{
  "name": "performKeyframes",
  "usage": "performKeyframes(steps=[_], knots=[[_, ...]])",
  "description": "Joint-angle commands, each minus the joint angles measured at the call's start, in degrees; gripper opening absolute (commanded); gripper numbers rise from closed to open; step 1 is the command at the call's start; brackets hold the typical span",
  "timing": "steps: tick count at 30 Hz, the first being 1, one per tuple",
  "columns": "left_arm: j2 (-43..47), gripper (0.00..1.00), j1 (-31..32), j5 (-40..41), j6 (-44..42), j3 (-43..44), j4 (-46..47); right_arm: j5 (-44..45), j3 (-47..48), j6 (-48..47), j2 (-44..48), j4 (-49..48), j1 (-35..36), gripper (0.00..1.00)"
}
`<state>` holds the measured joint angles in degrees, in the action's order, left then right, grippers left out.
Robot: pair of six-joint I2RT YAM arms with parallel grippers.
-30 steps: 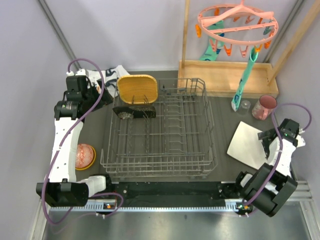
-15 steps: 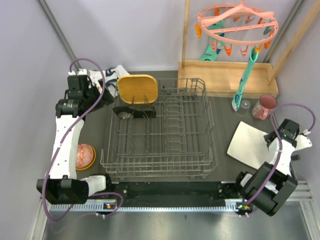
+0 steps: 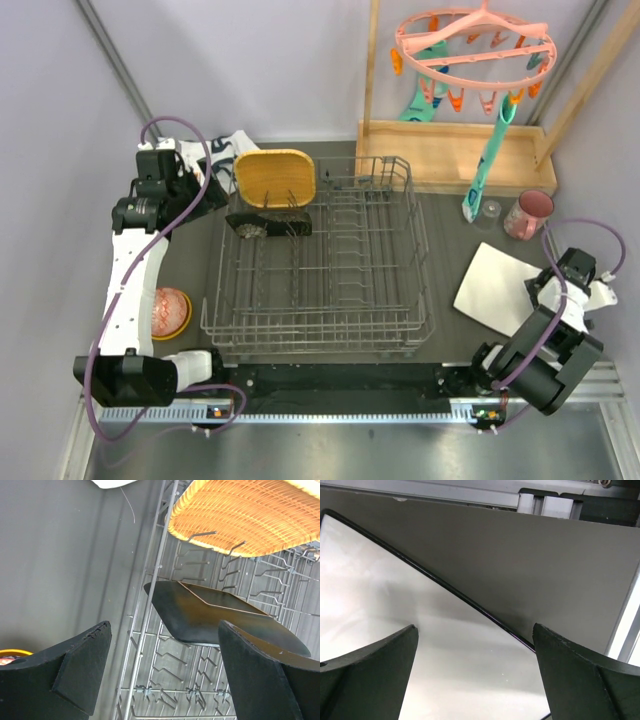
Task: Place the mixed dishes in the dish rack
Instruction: Grab a plate with the right arm
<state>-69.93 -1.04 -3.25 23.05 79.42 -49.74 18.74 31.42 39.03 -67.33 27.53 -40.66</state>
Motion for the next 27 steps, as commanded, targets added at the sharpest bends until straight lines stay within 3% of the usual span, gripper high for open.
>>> performKeyframes(steps=[1,17,27], knots=[[0.15,0.91,-0.19,-0.8,0.51,2.23,1.84,-6.51,-0.66,0.35,-2.1,-2.65,-0.47,0.96],[0.76,0.91,-0.19,-1.5,1.91,0.92,2.36,-20.13,-0.92,-5.63,-3.86,-6.26,-0.12,0.92],[1.29,0.91,-0.28,-0.89,2.0,0.3,2.36,-22.69,0.13,-6.15,-4.83,-5.91,4.54,0.89]])
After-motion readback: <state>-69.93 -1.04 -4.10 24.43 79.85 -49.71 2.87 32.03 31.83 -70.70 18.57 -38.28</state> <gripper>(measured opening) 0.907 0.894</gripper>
